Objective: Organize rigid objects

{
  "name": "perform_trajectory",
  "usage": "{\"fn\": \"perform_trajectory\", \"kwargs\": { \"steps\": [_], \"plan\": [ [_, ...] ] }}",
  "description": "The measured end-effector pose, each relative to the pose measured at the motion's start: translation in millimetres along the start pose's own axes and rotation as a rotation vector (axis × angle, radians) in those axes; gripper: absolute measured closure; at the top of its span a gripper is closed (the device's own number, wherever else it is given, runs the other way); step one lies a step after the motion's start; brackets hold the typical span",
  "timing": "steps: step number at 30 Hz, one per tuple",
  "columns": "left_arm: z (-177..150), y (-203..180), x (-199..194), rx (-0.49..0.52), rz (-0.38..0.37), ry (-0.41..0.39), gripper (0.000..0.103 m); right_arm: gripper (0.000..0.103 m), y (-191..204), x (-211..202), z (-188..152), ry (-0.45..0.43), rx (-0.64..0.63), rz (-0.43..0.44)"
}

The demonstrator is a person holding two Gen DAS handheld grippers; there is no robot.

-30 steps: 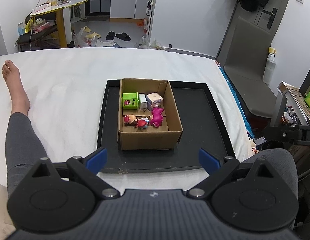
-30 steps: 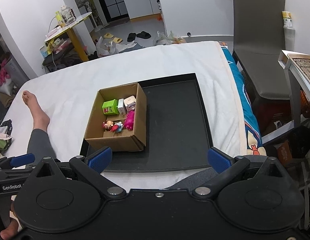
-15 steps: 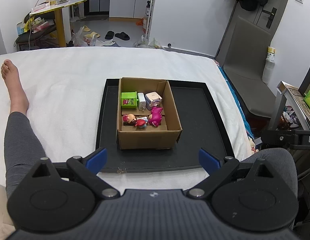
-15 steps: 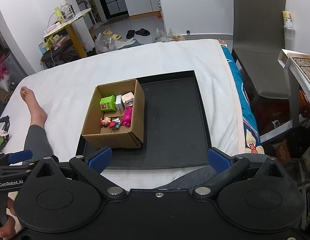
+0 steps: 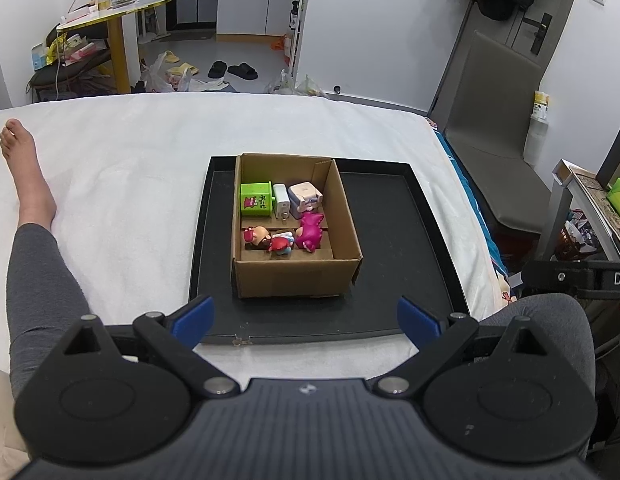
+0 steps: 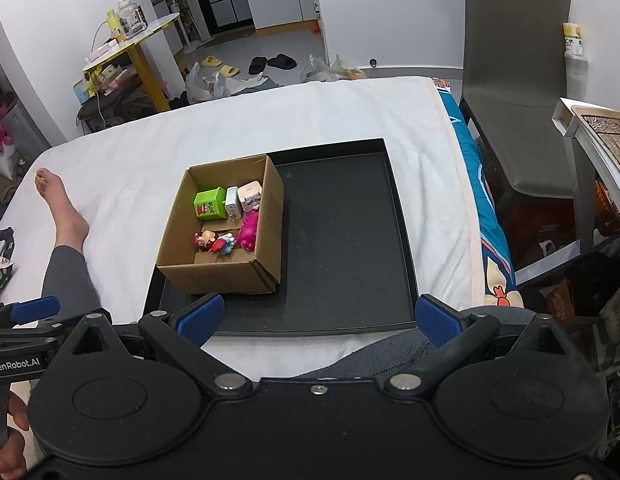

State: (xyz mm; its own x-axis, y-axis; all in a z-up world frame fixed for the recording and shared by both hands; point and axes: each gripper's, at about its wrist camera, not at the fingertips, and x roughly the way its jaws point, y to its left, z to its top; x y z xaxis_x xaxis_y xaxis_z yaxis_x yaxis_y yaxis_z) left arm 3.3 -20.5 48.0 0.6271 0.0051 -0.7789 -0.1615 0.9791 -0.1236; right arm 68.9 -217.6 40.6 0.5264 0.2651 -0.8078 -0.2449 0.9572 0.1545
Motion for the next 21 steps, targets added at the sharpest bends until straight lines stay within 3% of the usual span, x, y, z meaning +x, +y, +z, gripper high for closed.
{"fn": "perform_trajectory", "kwargs": {
  "steps": [21],
  "plan": [
    [-3.3,-5.4,-0.6,0.007,0.011,-0.023,0.006,0.0,-0.6,1.3,-0.8,0.002,-0.022,-0.018]
  ]
}}
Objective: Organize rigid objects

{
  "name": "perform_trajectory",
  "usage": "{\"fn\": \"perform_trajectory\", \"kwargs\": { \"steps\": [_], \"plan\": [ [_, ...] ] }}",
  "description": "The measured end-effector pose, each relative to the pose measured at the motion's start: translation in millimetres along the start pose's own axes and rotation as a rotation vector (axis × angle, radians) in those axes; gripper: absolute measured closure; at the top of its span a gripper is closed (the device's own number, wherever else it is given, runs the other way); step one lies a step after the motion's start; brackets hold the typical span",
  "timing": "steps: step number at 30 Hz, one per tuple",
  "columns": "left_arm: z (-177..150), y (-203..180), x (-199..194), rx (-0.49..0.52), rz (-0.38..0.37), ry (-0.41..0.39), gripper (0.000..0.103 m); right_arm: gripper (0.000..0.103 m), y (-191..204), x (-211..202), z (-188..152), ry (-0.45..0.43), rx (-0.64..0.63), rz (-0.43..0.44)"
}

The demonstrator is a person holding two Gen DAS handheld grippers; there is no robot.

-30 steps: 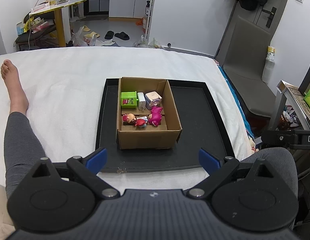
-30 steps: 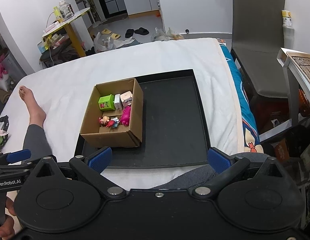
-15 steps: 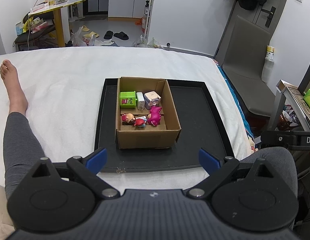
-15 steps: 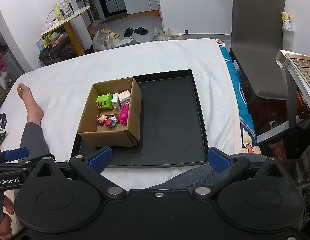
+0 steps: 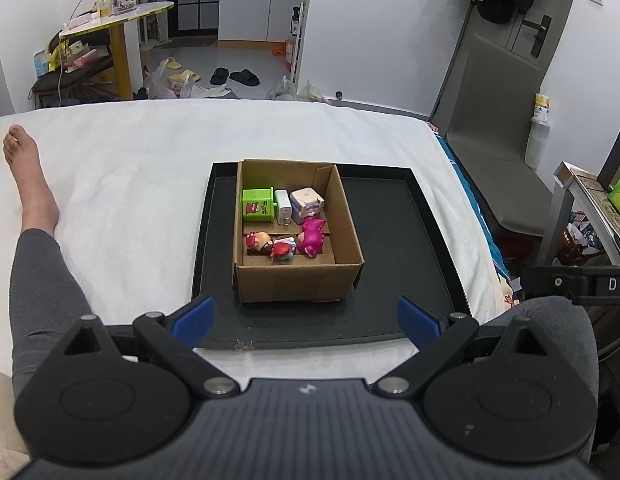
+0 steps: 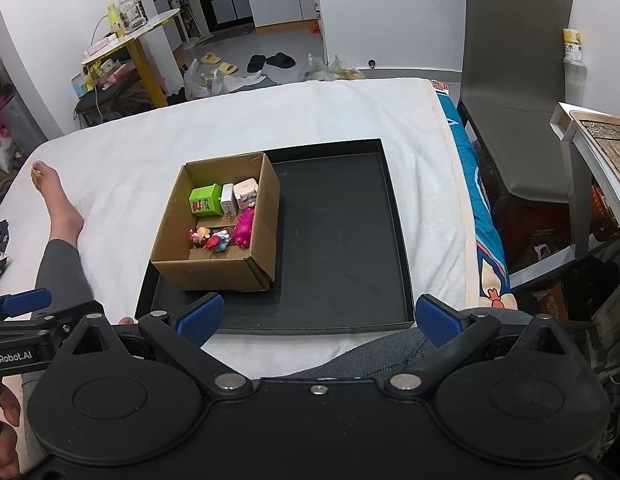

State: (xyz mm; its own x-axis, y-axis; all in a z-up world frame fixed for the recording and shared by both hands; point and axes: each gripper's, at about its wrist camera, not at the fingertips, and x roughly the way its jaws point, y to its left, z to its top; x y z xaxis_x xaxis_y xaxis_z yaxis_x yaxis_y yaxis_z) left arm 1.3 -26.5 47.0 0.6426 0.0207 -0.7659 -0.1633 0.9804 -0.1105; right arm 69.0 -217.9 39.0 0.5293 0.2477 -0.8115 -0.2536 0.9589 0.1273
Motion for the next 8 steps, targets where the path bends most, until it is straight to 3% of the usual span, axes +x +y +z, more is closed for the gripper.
{"fn": "perform_trajectory", "kwargs": {
  "steps": [8],
  "plan": [
    [0.1,4.0,6.6,-0.015,-0.018,0.0,0.006,0.0,1.3,4.9,-2.2,-0.002,-0.001,-0.018]
  ]
}}
